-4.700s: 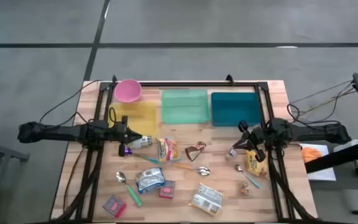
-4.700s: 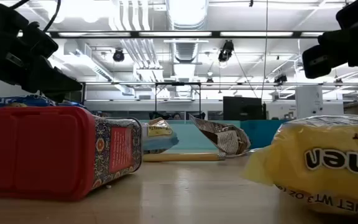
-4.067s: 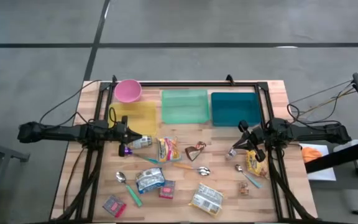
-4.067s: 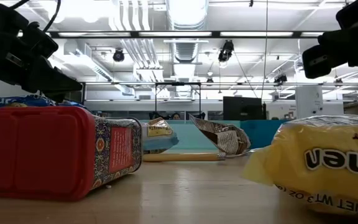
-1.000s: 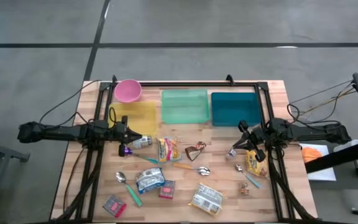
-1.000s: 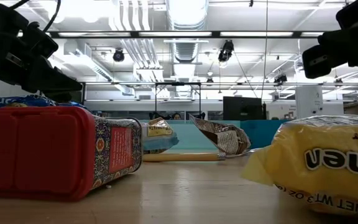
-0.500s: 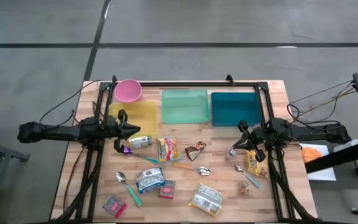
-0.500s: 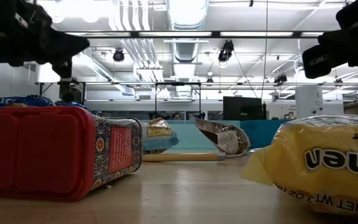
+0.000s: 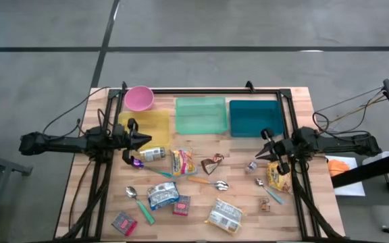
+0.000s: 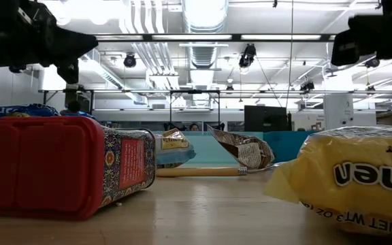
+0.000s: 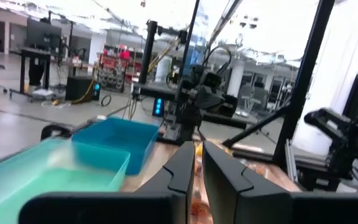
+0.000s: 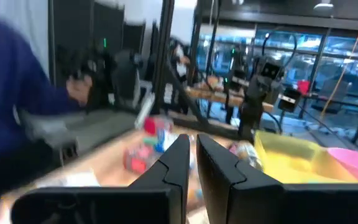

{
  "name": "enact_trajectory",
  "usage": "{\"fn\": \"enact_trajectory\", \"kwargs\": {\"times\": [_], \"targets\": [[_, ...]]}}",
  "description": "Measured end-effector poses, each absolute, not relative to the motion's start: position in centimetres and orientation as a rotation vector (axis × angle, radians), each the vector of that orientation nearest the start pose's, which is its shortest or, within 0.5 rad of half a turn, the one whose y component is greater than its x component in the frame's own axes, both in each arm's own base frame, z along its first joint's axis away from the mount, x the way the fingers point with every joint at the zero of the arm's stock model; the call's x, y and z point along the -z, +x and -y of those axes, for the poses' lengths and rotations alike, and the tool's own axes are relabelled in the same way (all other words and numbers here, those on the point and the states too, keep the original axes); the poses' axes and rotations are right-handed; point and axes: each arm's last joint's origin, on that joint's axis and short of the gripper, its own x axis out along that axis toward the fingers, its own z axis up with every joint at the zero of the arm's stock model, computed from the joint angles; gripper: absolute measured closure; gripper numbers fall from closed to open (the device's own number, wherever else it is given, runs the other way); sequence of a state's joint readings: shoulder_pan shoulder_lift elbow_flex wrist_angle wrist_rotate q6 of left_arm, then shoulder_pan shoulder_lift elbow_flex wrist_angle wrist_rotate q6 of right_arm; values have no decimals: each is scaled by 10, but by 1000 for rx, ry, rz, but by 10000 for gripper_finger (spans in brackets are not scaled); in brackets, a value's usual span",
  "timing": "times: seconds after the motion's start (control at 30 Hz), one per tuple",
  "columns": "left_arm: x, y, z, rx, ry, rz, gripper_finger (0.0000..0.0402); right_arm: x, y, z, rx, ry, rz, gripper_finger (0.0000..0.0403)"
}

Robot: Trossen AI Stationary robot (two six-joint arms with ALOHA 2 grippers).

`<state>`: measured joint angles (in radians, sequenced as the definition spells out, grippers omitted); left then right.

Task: Pick & Place Food Item
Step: Put the top brown seasoning bottle into the green bin

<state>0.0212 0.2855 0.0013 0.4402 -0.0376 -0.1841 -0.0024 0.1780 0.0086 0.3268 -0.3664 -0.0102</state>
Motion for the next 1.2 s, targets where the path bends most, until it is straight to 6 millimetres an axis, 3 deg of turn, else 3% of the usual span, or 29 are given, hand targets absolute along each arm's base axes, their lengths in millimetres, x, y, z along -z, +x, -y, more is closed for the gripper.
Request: {"fn": "enact_trajectory", "kwargs": {"times": [0.4,0.63,1.0,1.2], "targets": [[-183,114,-5,-90,-131,174,360,-206,99,-9,-390,207,358,374],[-199,113,-8,-193,-72,187,360,-206,100,-6,-268,221,373,374],[-200,120,-9,-257,-61,96,360,-202,107,-4,-182,163,330,374],[-207,126,-11,-294,-57,55,360,-224,112,-4,-172,99,342,374]]}}
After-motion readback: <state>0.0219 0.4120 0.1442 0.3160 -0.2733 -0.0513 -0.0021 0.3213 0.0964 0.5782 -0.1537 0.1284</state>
